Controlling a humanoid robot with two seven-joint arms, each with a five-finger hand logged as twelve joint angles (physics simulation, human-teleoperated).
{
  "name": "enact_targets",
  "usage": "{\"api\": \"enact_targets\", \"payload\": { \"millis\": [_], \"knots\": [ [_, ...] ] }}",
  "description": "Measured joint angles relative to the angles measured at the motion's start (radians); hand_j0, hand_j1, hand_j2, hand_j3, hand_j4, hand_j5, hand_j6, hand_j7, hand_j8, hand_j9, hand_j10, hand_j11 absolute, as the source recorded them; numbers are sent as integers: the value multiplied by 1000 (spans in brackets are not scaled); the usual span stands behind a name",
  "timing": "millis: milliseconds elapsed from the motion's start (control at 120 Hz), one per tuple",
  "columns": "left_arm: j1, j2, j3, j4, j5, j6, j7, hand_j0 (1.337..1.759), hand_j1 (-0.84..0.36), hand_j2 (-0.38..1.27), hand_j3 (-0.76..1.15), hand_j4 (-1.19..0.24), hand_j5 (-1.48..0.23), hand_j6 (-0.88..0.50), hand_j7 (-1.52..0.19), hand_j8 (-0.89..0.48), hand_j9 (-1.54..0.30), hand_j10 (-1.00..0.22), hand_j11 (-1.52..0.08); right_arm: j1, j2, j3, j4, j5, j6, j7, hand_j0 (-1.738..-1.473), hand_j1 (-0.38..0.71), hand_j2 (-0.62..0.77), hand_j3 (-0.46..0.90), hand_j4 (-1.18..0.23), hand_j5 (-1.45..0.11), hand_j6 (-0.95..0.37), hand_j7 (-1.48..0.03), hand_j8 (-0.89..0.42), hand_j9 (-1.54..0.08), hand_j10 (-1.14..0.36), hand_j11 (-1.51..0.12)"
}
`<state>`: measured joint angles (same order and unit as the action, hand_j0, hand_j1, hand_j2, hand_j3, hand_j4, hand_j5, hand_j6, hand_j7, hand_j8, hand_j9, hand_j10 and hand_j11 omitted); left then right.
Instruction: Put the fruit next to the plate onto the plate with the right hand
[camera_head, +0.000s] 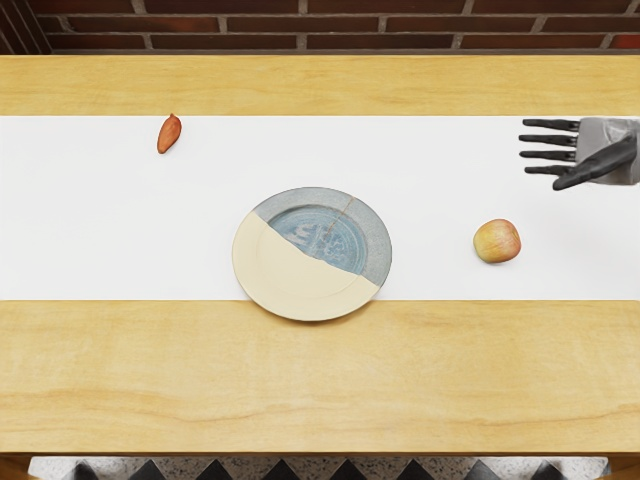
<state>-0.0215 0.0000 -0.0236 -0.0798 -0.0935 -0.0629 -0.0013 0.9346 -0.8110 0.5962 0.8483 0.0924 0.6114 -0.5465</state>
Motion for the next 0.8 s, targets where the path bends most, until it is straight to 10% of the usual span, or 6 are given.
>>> {"api": "enact_targets", "payload": {
  "millis": [208, 367, 492, 800],
  "knots": [
    [0, 0, 0, 0, 0, 0, 0, 1658, 338, 2, 0, -10, -12, -10, -12, -10, -12, -10, -12, 67, 57, 36, 39, -253, 0, -2, -1658, -349, 0, 0, 0, 0, 2, -1, 1, 0, 1, 0],
    [0, 0, 0, 0, 0, 0, 0, 1658, 338, 2, 0, -10, -12, -10, -12, -10, -12, -10, -12, -61, 68, 238, 438, -751, 0, 0, -1658, -338, -2, 0, -10, -12, -9, -12, -9, -12, -9, -12],
    [0, 0, 0, 0, 0, 0, 0, 1658, 338, 2, 0, -10, -12, -10, -12, -10, -12, -10, -12, -174, 80, 277, 599, -1137, -79, -6, -1658, -341, -1, 0, -9, -10, -9, -10, -9, -10, -8, -10],
    [0, 0, 0, 0, 0, 0, 0, 1658, 338, 2, 0, -10, -12, -10, -12, -10, -12, -10, -12, -353, 142, 281, 683, -1464, -369, -55, -1658, -333, -1, 0, -18, -20, -19, -19, -18, -20, -17, -19]
  ]
}}
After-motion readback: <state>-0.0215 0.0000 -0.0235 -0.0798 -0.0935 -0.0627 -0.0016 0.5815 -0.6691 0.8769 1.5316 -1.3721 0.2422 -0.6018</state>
